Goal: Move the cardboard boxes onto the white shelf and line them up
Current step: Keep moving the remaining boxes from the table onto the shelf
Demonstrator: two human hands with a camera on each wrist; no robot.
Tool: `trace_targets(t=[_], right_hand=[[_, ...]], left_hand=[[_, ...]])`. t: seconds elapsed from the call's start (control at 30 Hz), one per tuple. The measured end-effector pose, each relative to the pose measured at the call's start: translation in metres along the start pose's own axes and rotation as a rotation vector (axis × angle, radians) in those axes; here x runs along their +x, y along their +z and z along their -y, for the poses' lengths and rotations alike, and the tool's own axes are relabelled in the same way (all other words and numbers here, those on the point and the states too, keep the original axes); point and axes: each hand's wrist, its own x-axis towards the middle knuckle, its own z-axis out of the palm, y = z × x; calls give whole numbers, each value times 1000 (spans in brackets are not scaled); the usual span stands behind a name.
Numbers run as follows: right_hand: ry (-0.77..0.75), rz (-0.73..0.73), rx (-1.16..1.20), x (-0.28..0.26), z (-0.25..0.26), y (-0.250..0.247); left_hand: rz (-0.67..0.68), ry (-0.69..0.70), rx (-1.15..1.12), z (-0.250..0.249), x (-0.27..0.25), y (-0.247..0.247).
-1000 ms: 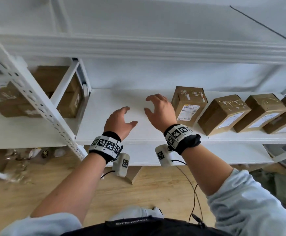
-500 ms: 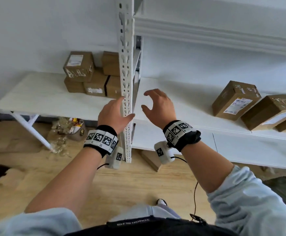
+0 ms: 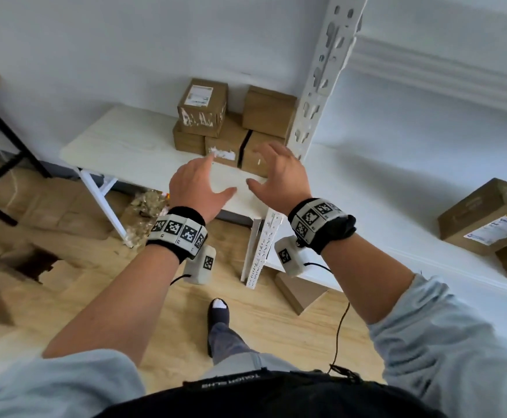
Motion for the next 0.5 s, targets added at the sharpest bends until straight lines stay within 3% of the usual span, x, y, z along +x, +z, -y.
trace_targets(t=[0.2,0.5], right_hand=[[-56,-2,52,72,2,45],[42,-33,178,203,-12,94]], left_hand=[[-10,-51,21,33,65,2],[22,-102,-11,70,198,3]])
